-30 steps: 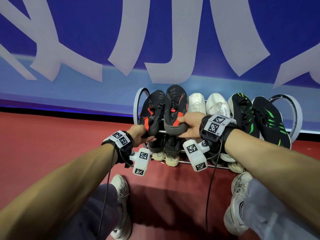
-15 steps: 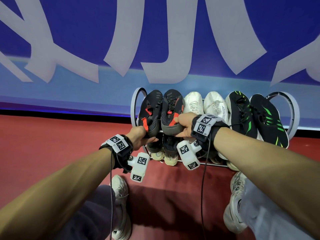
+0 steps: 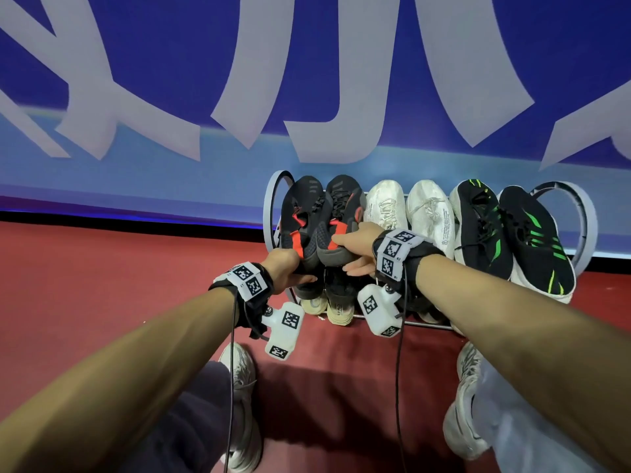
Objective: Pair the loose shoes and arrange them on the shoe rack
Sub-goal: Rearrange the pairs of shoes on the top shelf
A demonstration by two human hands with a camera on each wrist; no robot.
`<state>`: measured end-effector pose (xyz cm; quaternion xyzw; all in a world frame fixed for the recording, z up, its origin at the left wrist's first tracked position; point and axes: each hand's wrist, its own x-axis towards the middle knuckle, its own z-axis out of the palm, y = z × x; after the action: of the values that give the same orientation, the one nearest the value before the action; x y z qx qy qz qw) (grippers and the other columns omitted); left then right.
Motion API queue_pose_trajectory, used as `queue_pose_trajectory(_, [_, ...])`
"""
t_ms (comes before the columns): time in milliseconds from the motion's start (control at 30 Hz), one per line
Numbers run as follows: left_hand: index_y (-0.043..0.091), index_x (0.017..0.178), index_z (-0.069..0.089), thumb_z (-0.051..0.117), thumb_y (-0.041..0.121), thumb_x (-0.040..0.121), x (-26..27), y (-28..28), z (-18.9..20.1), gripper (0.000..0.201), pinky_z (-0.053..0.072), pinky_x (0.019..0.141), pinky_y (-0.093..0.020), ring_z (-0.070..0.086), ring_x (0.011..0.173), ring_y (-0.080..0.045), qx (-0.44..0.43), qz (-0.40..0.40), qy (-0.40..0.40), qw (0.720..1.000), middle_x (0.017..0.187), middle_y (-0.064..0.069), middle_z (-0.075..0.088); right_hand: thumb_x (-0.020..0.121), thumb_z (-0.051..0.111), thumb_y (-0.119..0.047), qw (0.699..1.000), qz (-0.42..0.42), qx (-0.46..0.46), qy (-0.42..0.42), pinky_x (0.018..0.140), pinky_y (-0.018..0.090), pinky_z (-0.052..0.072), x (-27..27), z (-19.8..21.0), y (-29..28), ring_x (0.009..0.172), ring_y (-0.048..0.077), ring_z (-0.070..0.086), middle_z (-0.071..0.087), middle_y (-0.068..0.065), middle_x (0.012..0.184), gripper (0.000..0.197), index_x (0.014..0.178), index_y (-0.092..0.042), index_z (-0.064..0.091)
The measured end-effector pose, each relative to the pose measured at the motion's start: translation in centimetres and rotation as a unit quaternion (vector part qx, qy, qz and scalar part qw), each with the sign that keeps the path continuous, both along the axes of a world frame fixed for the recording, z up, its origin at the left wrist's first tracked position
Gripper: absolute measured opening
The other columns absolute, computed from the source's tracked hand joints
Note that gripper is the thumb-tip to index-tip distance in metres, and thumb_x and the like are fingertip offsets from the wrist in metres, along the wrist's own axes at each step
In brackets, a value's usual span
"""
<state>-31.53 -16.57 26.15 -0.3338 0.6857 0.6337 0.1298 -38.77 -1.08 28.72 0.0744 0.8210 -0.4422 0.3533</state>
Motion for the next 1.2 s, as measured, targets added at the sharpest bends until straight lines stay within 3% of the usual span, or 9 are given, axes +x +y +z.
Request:
queue_pose_trajectory(100, [0.005,0.092,0.058,0.046,0.000,0.098,0.2,-0.3,0.4,0.014,0.060,0.079,-0.045,0.067,0.083,-0.036,-0.135,-0.112,-0.041,0.984,0.100,-0.022,0.065,0.081,0.069,-0.059,0.998,0.053,0.034,0.014,0.045,0.029,0.054,0.3,0.4,1.2,0.039,0.016,0.059,0.067,0.014,0.071,0.064,0.120,-0.011,0.055])
queue_pose_trajectory(233, [0.004,0.098,0.054,0.051,0.022,0.091,0.3,-0.5,2.1,0.020,0.055,0.075,-0.038,0.065,0.092,-0.034,-0.433,-0.212,-0.047,0.875,0.102,-0.013,0.063,0.074,0.080,-0.054,0.991,0.131,-0.004,0.013,0.044,0.022,0.046,0.5,0.6,2.9,0.040,0.009,0.050,0.061,0.003,0.065,0.066,0.119,-0.017,0.052])
queue_pose_trajectory(300, [0.006,0.116,0.046,0.059,0.029,0.086,0.1,0.4,2.7,0.040,0.051,0.083,-0.041,0.058,0.107,-0.033,-0.533,-0.217,0.006,0.818,0.114,-0.013,0.055,0.079,0.082,-0.039,0.976,0.209,0.015,0.059,0.047,0.025,0.044,0.8,0.9,3.7,0.047,0.012,0.053,0.061,0.000,0.061,0.049,0.112,-0.014,0.055])
queue_pose_trajectory(433, [0.012,0.128,0.044,0.069,0.026,0.077,-0.3,2.0,2.6,0.059,0.048,0.093,-0.045,0.048,0.114,-0.032,-0.569,-0.367,0.159,0.718,0.124,-0.010,0.048,0.070,0.086,-0.032,0.894,0.315,0.226,0.223,0.085,0.035,0.054,-0.1,0.9,3.7,0.097,0.026,0.063,0.065,0.006,0.107,0.064,0.121,-0.011,0.053])
queue_pose_trajectory(533, [0.014,0.131,0.047,0.073,0.043,0.076,-1.1,2.5,2.2,0.068,0.044,0.093,-0.041,0.046,0.115,-0.028,-0.618,-0.440,0.178,0.627,0.126,-0.006,0.049,0.066,0.084,-0.028,0.846,0.354,0.298,0.266,0.081,0.040,0.059,-0.4,1.1,3.1,0.090,0.028,0.067,0.068,0.010,0.102,0.051,0.108,-0.010,0.060])
queue_pose_trajectory(667, [0.010,0.134,0.043,0.071,0.061,0.077,-1.4,3.3,0.9,0.082,0.042,0.097,-0.041,0.046,0.116,-0.027,-0.617,-0.453,0.179,0.619,0.127,-0.007,0.050,0.067,0.086,-0.033,0.787,0.379,0.375,0.312,0.066,0.032,0.052,0.0,1.5,3.6,0.093,0.029,0.065,0.052,0.011,0.118,0.060,0.115,-0.013,0.056])
queue_pose_trajectory(833, [0.010,0.124,0.051,0.058,0.078,0.072,-2.3,3.4,1.2,0.086,0.041,0.100,-0.043,0.047,0.117,-0.026,-0.634,-0.461,0.172,0.597,0.124,-0.005,0.053,0.054,0.089,-0.056,0.768,0.405,0.363,0.340,0.069,0.036,0.049,0.5,-0.9,4.9,0.098,0.033,0.064,0.054,0.014,0.120,0.126,0.147,-0.017,0.014])
queue_pose_trajectory(1000, [0.009,0.133,0.037,0.068,0.075,0.066,-2.6,4.5,1.1,0.099,0.046,0.093,-0.042,0.053,0.114,-0.027,-0.641,-0.453,0.163,0.598,0.124,-0.006,0.050,0.071,0.082,-0.042,0.764,0.391,0.353,0.372,0.066,0.034,0.047,0.5,-1.4,5.3,0.093,0.031,0.067,0.068,0.007,0.102,0.105,0.146,-0.014,0.013])
queue_pose_trajectory(1200, [0.023,0.158,0.005,0.070,0.069,0.068,-3.4,5.3,1.9,0.120,0.052,0.079,-0.043,0.056,0.114,-0.028,-0.636,-0.479,0.128,0.592,0.129,-0.007,0.052,0.061,0.081,-0.045,0.851,0.309,0.246,0.347,0.065,0.037,0.051,-0.2,-0.2,8.3,0.076,0.028,0.059,0.053,-0.003,0.075,0.080,0.120,-0.027,0.030])
